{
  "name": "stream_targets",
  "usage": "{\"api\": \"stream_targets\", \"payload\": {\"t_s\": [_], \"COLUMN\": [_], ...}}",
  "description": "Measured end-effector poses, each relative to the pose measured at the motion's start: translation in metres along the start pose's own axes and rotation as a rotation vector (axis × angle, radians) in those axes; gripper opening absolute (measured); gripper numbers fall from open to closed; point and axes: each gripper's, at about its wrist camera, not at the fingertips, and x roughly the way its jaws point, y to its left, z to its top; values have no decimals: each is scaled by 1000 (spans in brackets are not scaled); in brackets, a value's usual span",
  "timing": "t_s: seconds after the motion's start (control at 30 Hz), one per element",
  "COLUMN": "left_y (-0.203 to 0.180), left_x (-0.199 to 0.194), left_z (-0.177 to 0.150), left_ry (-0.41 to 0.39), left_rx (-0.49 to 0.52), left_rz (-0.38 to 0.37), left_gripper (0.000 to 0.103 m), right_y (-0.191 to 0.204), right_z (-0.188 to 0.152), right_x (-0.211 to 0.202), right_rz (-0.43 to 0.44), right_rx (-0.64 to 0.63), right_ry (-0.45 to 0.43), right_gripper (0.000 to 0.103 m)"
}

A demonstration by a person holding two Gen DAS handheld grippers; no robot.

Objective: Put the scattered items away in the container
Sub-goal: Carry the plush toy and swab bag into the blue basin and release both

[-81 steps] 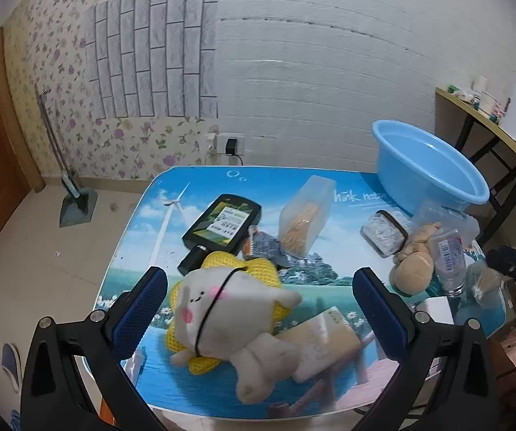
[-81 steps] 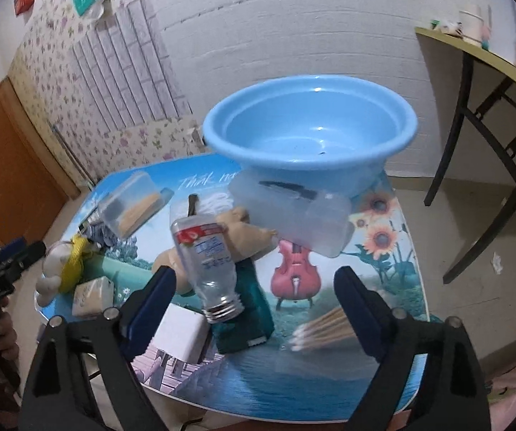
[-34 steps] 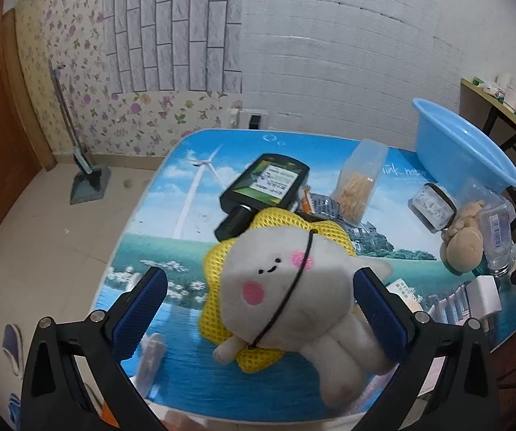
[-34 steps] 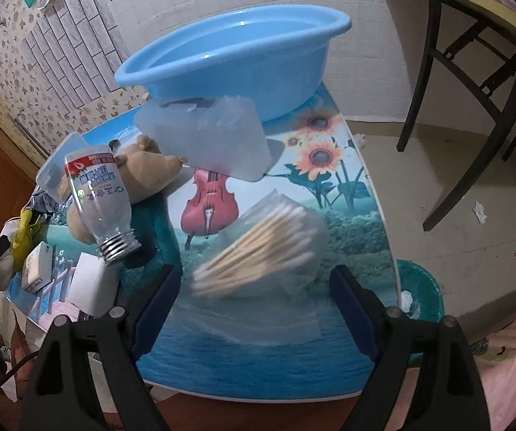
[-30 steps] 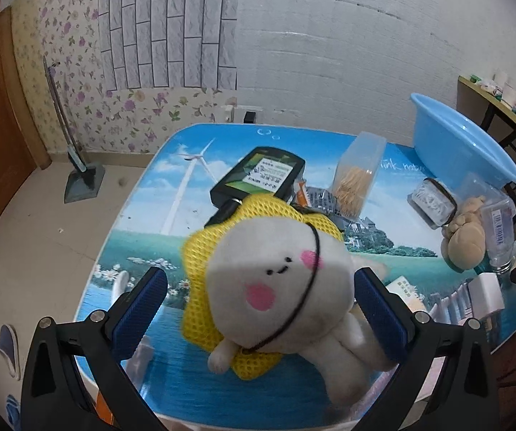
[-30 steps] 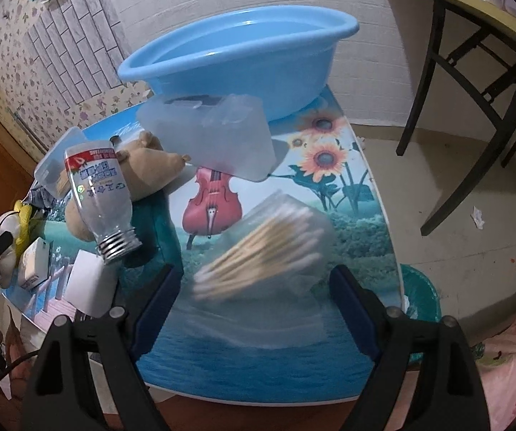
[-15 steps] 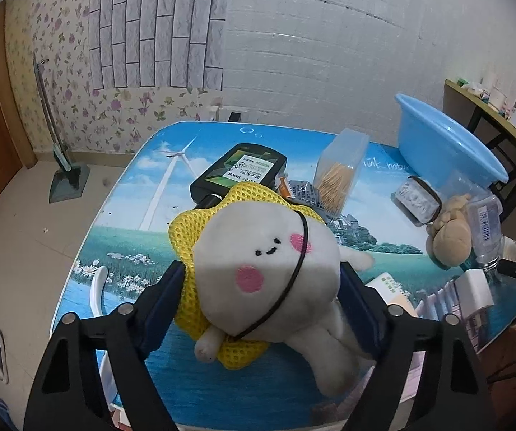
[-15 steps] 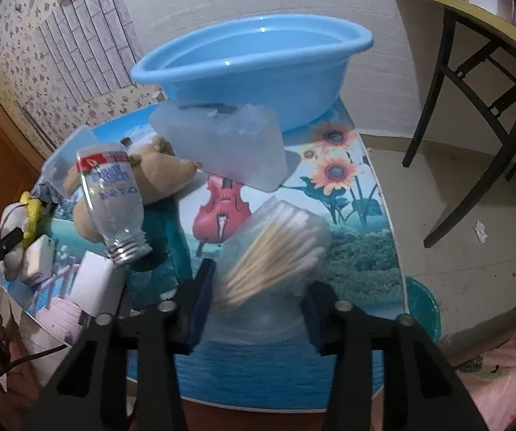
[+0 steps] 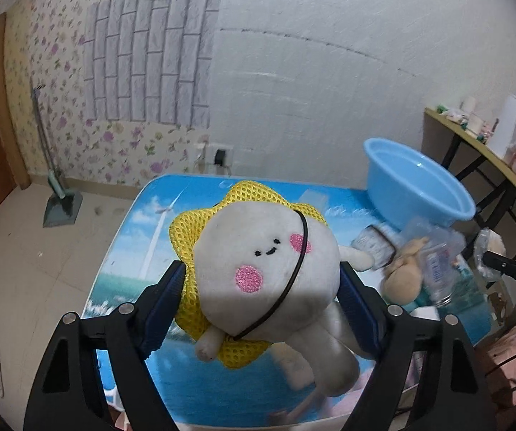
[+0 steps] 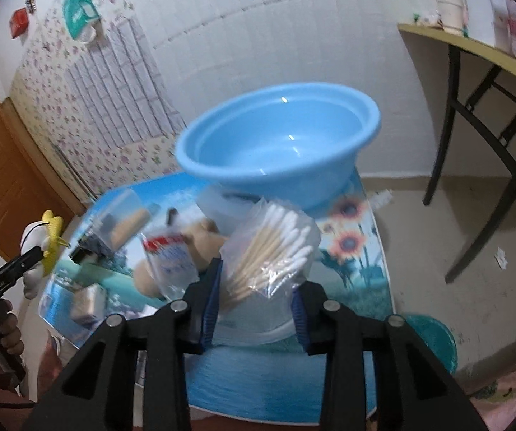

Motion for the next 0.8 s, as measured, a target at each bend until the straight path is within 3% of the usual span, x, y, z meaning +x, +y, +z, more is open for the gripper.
{"api": "stream_targets", "payload": {"t_s": [0.47, 0.67, 0.8], "left_y": [-90, -139, -173], "left_x": [31, 63, 90], "left_z": [52, 77, 92], "left_ry": [-15, 11, 30], "left_rx": [145, 188, 226], "left_rz": [-128, -179, -205], "left_gripper": [83, 83, 83], "right_y": [6, -8, -24], "right_z": [53, 78, 88], "right_x": [4, 31, 48], "right_rz": [79, 16, 25], "right_rx": [-17, -48, -25], "right_ry": [-134, -105, -91], "right_gripper": [34, 34, 34]}}
